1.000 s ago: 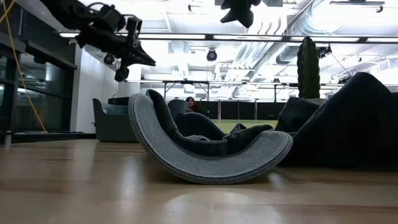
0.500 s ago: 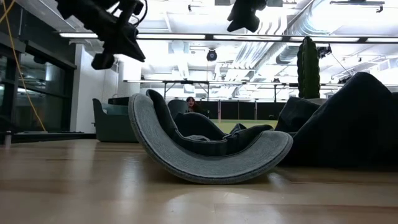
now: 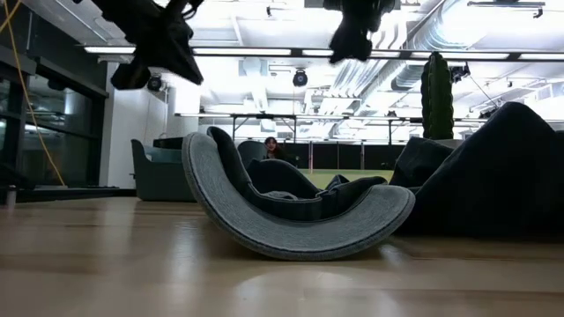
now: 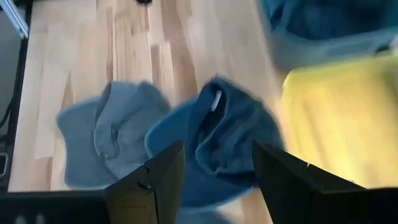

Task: Pick & Place hat
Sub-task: Put the top blue cap into the blue bin

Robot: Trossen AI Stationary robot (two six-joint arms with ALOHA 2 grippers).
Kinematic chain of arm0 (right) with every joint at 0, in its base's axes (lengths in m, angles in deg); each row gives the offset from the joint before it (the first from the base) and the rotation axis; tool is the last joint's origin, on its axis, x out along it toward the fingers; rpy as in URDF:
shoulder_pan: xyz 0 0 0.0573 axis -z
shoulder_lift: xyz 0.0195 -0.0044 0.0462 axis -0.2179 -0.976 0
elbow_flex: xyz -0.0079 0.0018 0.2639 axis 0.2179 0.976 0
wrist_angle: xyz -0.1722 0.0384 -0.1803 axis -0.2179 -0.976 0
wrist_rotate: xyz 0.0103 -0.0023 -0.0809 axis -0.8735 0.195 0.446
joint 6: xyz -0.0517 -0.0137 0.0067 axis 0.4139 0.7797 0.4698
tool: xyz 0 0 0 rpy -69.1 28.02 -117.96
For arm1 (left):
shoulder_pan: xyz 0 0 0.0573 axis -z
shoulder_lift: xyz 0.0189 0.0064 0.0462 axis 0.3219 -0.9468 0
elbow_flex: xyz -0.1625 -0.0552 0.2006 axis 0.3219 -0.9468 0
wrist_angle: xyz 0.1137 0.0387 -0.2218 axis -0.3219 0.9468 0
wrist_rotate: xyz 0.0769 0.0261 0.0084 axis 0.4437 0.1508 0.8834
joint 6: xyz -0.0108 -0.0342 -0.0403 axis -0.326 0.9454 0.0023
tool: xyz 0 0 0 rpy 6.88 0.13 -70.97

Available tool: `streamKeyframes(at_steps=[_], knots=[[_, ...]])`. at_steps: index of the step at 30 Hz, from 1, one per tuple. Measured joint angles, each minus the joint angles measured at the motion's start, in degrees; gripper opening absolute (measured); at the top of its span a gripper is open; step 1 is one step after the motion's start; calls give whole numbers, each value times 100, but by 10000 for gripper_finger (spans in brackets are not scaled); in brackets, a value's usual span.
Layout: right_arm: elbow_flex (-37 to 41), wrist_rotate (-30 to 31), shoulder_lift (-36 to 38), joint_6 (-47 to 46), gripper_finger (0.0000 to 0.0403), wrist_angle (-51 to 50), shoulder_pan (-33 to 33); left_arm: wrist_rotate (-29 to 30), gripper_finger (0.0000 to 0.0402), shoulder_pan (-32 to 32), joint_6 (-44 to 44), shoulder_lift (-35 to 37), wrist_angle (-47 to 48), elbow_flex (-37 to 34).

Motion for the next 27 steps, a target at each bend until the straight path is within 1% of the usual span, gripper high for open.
streamKeyframes(at_steps=[3, 6, 9, 13, 17, 19, 21, 24, 27], knots=[[473, -59, -2, -196, 183, 264, -46, -11, 0, 19, 65, -227, -84, 1], [859, -203, -1, -231, 183, 503, -118, -141, 1, 11, -368, -604, -206, -5], [1157, -293, -1, -338, 183, 805, -222, -125, 1, 11, -1054, -1014, -540, -3], [1323, -429, -3, -388, 183, 872, -339, 22, 1, 9, -2045, -1428, -926, -3], [1380, -497, -3, -458, 183, 891, -436, 101, 5, 11, -3549, -1825, -1418, -3], [1384, -497, -3, -493, 183, 889, -470, 109, 17, 11, -4272, -1945, -1587, 4], [1384, -497, -1, -494, 183, 892, -491, 235, 38, 11, -4756, -2025, -1661, -4], [1384, -499, 3, -567, 183, 886, -491, 553, 80, 9, -5259, -2230, -1672, 0], [1384, -503, 3, -599, 183, 878, -491, 652, 129, 7, -5797, -2324, -1664, -4]])
